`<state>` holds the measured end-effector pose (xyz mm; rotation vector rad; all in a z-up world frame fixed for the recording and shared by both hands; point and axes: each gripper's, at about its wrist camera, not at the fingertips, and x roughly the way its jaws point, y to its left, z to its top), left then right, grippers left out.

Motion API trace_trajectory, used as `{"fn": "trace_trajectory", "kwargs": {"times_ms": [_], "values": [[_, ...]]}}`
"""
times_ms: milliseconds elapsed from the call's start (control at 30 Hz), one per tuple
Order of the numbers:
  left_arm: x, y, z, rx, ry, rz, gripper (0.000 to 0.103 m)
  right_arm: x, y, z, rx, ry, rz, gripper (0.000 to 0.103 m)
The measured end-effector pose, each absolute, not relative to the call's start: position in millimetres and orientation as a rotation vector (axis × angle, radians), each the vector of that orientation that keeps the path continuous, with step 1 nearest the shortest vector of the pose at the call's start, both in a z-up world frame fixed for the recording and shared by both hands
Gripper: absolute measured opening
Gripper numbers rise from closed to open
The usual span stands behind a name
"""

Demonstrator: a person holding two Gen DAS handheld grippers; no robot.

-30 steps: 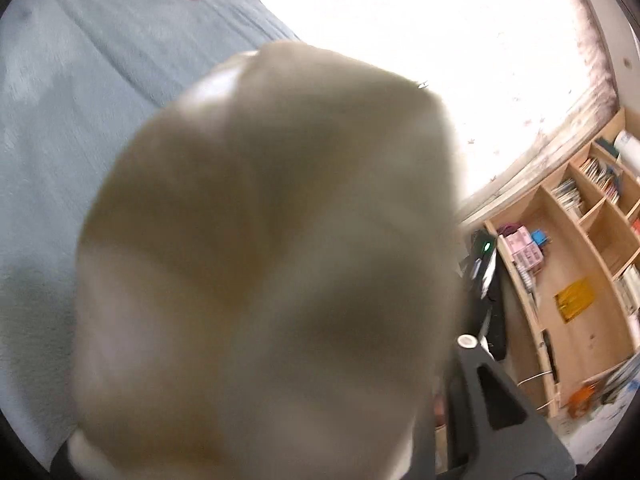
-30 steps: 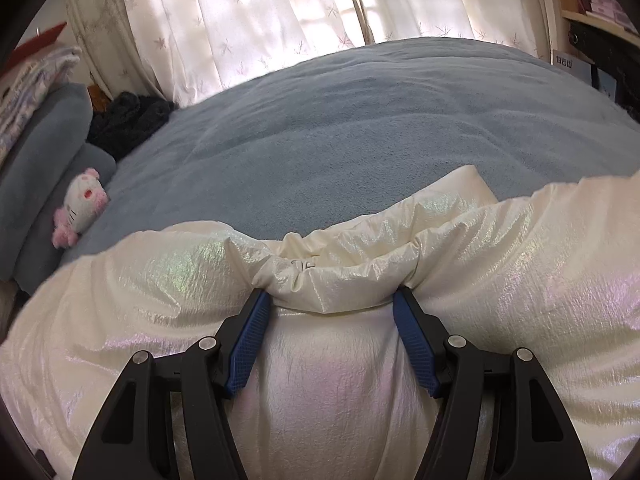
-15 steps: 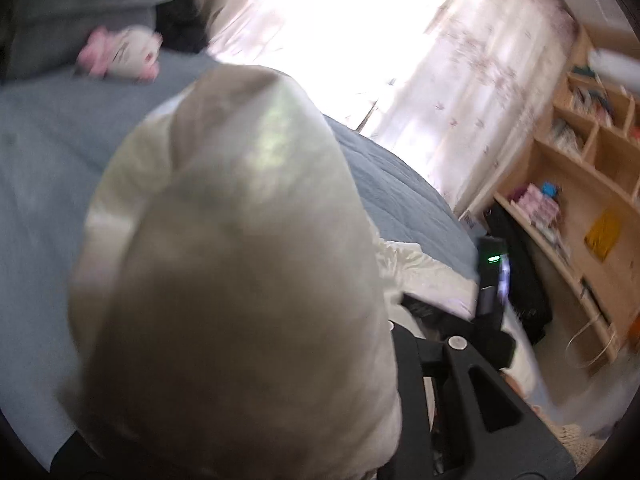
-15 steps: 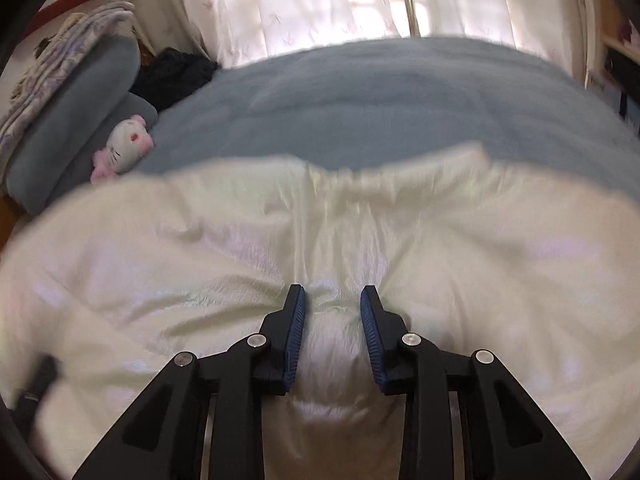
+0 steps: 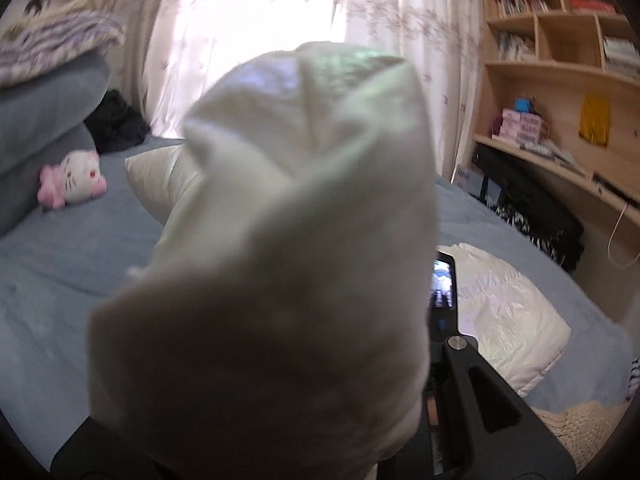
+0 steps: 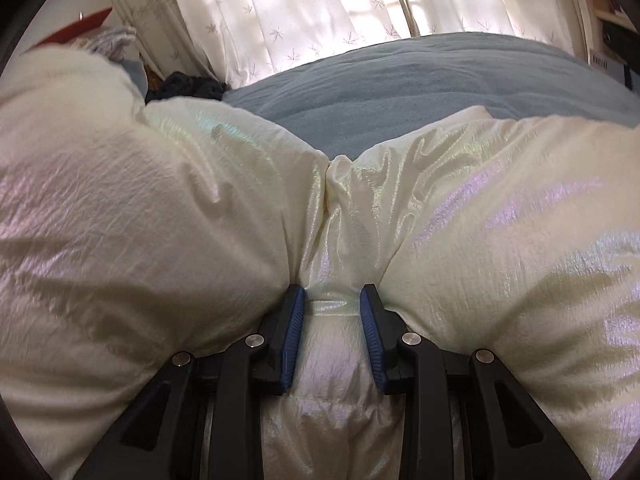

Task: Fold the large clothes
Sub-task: 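Raise the jacket bundle off the bed with both tools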

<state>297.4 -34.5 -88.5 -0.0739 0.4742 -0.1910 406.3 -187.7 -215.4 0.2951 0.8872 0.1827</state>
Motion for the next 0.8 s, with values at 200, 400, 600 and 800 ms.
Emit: {"fn": "trace_trajectory", "kwargs": {"times_ms": [200, 400, 600, 800], "values": [[292.8, -52.0, -62.9, 0.040, 0.462, -0.148, 0.022, 391.5, -175.4, -214.5, 0.460, 0.913, 0.216, 0.031], [267.4, -85.6, -57.6, 0.199, 0.472, -0.110, 0.022, 384.3, -166.6, -214.8, 0.433, 0.929, 0.232, 0.031], [219.6, -87.3, -41.0, 0.229, 0.460, -0.136, 0.022, 383.1, -202.4, -188.0, 0.489, 1.158, 0.292, 0.030], [211.7, -110.1, -28.6, 0.196, 0.490, -0.133, 0.022, 354.3, -227.9, -171.5, 0.375, 1.147, 0.343, 0.031]]}}
